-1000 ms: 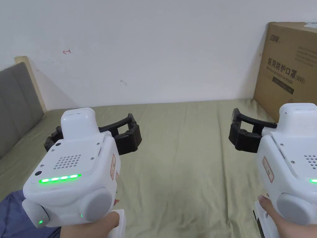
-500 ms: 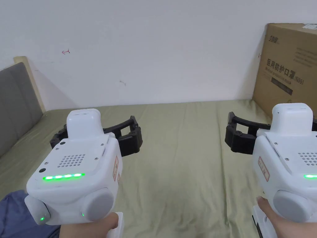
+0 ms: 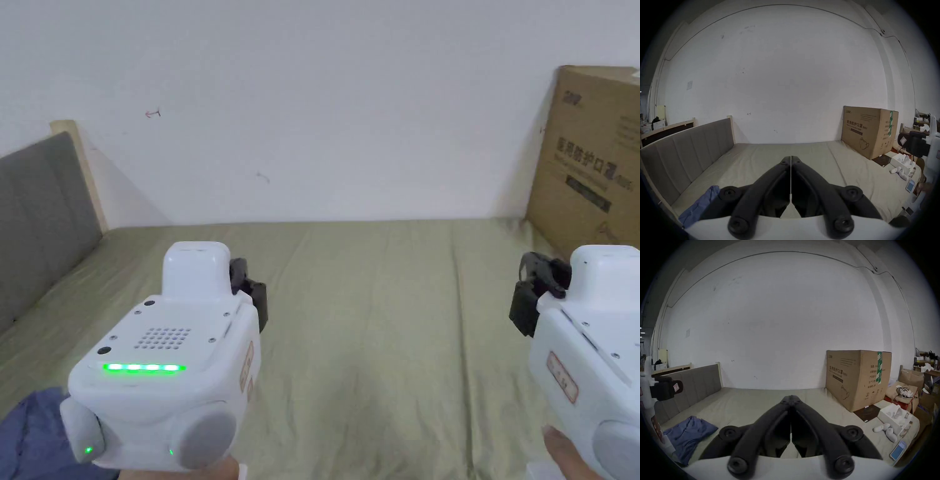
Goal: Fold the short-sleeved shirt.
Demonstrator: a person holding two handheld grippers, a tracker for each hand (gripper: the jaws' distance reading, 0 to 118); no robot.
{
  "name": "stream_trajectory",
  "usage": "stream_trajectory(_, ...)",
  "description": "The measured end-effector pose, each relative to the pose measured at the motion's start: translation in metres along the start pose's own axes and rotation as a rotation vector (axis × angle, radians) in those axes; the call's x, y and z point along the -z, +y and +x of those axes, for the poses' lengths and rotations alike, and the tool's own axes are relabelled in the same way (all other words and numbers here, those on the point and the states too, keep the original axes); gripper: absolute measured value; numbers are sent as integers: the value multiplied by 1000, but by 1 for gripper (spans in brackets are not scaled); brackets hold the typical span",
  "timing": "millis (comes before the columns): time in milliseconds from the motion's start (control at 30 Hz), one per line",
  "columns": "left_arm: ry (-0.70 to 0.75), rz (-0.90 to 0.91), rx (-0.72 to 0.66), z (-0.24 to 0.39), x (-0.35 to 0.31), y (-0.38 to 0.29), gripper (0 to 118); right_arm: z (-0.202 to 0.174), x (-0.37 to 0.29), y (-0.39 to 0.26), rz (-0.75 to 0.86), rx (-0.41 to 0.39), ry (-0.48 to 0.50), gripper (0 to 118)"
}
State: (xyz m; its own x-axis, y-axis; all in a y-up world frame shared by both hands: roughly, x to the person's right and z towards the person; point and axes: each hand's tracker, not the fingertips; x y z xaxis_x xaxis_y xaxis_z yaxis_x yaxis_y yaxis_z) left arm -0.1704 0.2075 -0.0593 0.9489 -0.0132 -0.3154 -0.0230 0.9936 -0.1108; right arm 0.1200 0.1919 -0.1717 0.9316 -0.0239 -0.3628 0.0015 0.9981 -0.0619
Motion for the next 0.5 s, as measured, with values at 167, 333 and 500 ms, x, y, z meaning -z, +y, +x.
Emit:
stream_trajectory(167,118,-84,32,-57,-22,-10,0,-44,21,-10,-68,34,125,0)
stream_trajectory(333,355,-125,62,-139,-69,-25,0,-116,34,-15,-139,15,331,0)
stream_trajectory(500,497,-219,-108,-199,-100,-41,0,-163,38,-17,-207,-3,487,0)
